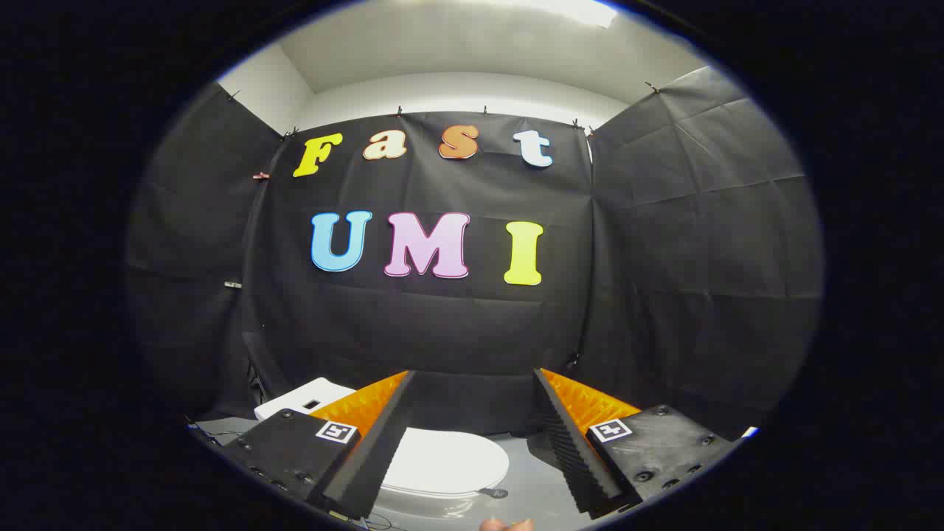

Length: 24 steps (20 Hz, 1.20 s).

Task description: Open the toilet lid.

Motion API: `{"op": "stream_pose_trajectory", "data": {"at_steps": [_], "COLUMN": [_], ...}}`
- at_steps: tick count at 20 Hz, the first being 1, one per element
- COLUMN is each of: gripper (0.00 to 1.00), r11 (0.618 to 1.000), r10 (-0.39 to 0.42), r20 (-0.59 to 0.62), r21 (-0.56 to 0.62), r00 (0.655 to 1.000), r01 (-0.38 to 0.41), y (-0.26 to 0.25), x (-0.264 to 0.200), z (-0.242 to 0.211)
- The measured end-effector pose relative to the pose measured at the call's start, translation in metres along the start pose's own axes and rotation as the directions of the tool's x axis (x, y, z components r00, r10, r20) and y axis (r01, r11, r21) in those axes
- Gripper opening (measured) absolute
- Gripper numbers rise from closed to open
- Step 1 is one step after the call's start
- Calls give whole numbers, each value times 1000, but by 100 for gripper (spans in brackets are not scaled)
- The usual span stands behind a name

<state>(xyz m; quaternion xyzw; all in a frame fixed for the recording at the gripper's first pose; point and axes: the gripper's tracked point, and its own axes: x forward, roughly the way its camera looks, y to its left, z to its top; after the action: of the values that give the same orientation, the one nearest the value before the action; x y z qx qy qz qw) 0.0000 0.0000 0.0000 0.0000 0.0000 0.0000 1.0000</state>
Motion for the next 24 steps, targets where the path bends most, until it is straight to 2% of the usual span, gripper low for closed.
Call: {"op": "stream_pose_trajectory", "data": {"at_steps": [20,24], "gripper": [98,98], "r11": [999,1000], "r10": [-30,-7], "r20": [19,20], "r21": [-15,1], "r00": [999,1000], "r01": [31,7], "y": [-12,-10], "x": [6,19], "z": [-2,-18]}}
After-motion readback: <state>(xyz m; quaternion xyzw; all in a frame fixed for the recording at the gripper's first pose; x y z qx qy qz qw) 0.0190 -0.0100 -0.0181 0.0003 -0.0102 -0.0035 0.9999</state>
